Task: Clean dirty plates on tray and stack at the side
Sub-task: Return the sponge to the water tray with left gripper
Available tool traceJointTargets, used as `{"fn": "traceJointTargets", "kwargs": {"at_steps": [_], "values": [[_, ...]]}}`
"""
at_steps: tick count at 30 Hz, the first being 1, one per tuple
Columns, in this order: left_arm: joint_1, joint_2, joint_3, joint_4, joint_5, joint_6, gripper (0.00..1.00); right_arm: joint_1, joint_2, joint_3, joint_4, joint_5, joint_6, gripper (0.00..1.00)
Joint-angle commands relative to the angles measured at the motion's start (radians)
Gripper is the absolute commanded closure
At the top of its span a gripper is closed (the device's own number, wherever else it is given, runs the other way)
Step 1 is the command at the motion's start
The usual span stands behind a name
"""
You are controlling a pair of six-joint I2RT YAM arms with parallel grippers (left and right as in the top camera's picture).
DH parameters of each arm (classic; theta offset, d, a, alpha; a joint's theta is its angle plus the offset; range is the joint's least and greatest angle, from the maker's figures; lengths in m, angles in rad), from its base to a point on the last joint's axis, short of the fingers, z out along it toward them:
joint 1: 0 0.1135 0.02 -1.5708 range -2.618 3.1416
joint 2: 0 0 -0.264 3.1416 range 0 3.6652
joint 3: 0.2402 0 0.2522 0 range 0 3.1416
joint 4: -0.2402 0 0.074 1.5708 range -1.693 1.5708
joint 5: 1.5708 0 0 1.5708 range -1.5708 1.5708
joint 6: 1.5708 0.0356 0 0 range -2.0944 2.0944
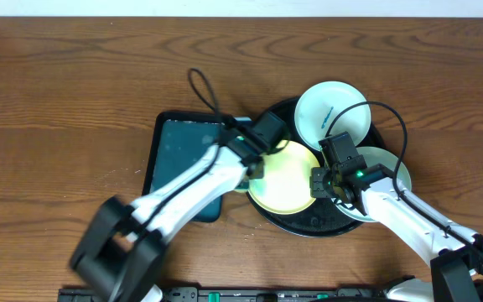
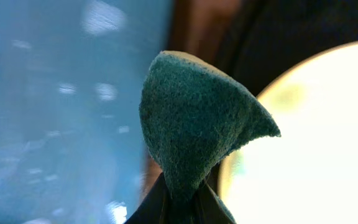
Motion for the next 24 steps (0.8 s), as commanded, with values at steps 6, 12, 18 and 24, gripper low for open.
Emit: {"fn": "traceJointTargets", "kwargs": {"at_steps": [6, 12, 18, 24], "values": [[0.202, -0.229, -0.014, -0.163, -0.056, 0.084, 0.92, -0.002, 0.011, -0.038, 0.012, 0.021, -0.018, 0.95], [0.284, -0.211, -0.188, -0.004, 0.031, 0.189, 0.92, -0.002, 0.023, -0.042, 0.065, 0.009, -0.018, 0.76], [0.332, -0.211, -0.321, 0.118, 0.120, 0.212, 0.85, -0.003, -0.010, -0.014, 0.053, 0.010, -0.018, 0.99], [0.337, -0.271, -0.279, 0.053, 0.129, 0.237, 0.39, -0.001, -0.147, 0.096, -0.048, 0.071, -0.098, 0.99]]}}
